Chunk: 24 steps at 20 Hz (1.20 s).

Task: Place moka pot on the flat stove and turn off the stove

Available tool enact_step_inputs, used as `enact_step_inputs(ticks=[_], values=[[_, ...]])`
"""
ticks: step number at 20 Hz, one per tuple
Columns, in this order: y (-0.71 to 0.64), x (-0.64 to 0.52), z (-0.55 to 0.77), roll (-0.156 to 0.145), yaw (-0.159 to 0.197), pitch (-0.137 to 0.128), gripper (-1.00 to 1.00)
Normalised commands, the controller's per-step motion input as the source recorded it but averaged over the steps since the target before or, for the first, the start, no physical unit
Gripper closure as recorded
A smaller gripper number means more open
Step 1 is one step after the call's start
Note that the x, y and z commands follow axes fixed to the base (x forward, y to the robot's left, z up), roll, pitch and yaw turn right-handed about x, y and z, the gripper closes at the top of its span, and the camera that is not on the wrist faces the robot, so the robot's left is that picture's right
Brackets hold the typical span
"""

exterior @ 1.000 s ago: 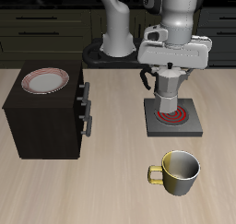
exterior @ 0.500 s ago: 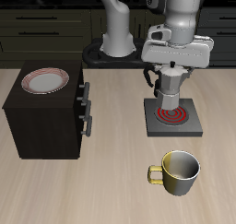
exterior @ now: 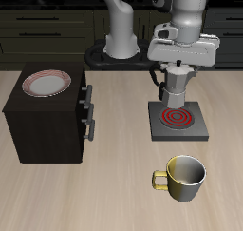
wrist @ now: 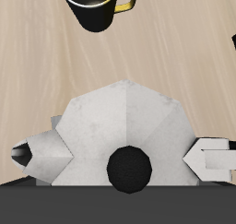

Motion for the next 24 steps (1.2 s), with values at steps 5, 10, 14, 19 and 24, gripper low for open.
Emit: enact_step_inputs(ticks=[5,10,14,19,24], values=[[0.08,-0.17,0.01,0.032,0.020,-0.015,1.00],[0.01,-0.14,-0.07,0.001,0.016,0.005,1.00],[0.12,-0.15,-0.12,0.033,0.006,0.008,1.00],[0.05,-0.21,-0.19,0.013,0.010,-0.009,1.00],[0.15,-0.14,-0.12,0.036,0.023,-0.030,1.00]])
